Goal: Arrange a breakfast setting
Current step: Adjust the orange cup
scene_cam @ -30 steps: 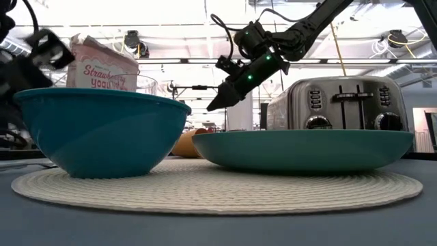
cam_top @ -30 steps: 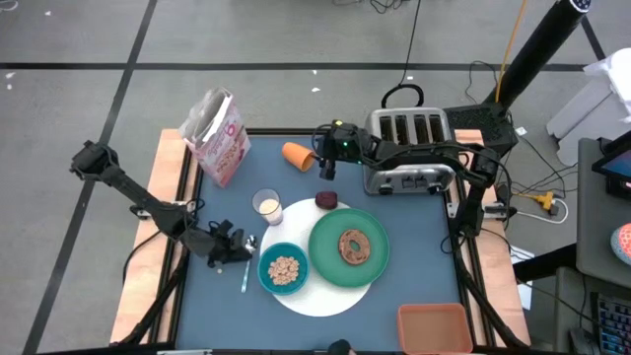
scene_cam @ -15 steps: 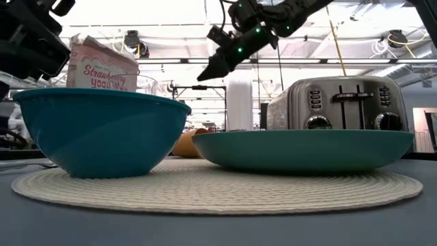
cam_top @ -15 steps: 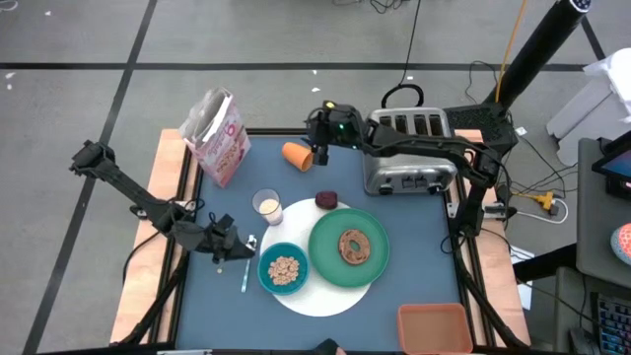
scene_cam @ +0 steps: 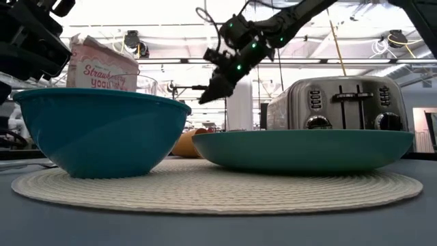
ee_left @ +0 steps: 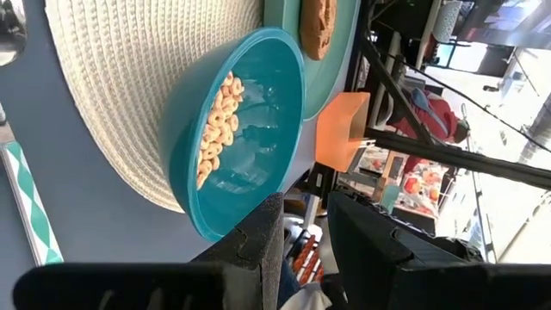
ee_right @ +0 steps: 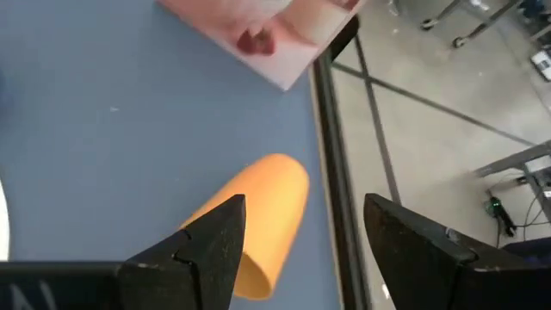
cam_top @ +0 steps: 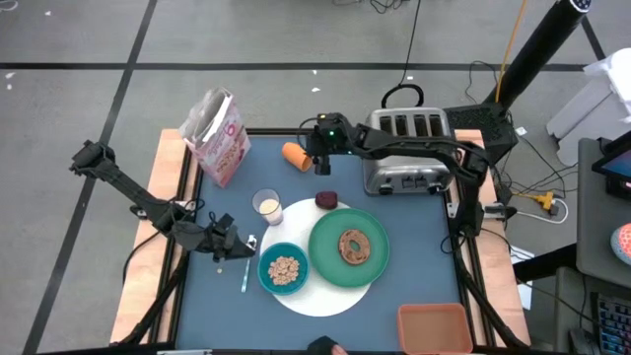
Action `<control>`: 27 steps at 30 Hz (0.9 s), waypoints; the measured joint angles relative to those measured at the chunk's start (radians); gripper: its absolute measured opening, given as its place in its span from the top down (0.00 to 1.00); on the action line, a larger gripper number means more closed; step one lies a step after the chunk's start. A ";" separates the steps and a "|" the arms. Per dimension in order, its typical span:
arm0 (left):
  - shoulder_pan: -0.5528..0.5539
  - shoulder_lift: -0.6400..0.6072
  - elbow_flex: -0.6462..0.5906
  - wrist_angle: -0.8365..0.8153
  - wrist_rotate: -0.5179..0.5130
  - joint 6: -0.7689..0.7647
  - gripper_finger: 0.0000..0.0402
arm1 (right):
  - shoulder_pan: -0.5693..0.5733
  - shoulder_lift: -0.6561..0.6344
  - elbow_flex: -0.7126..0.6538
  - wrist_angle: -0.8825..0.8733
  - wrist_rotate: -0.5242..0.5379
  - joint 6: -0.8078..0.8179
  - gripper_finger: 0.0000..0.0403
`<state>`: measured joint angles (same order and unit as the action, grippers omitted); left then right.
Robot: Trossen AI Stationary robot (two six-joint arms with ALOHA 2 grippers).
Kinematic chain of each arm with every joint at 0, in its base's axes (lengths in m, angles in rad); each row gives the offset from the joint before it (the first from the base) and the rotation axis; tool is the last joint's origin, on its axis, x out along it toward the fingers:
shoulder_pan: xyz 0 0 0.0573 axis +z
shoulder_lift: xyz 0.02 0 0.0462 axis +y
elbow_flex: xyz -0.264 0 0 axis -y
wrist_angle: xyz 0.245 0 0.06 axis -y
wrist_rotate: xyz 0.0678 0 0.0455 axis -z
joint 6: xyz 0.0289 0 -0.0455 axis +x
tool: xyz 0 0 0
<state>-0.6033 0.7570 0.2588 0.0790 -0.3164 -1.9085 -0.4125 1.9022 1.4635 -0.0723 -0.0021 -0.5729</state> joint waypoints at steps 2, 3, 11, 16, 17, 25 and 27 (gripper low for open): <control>0.000 0.000 0.000 0.000 -0.001 0.011 0.75 | -0.002 0.025 0.000 -0.016 -0.001 -0.017 0.43; 0.000 0.000 0.000 0.000 -0.001 0.016 0.75 | -0.003 0.040 0.000 -0.014 -0.001 -0.019 0.43; 0.001 0.000 0.000 0.000 -0.007 0.030 0.75 | -0.022 0.123 -0.001 0.000 0.021 -0.058 0.43; 0.001 0.000 0.000 0.000 -0.008 0.038 0.75 | -0.042 0.161 -0.001 0.043 0.053 -0.068 0.43; 0.001 0.000 0.000 0.000 -0.008 0.038 0.75 | -0.046 0.169 -0.001 0.045 0.054 -0.068 0.43; 0.001 0.000 0.000 0.000 -0.008 0.039 0.75 | -0.046 0.195 -0.001 0.075 0.052 -0.075 0.43; 0.001 0.000 0.000 0.000 -0.008 0.039 0.75 | -0.047 0.195 -0.001 0.088 0.052 -0.071 0.44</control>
<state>-0.6025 0.7570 0.2584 0.0788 -0.3244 -1.8694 -0.4593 2.0972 1.4628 0.0159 0.0502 -0.6437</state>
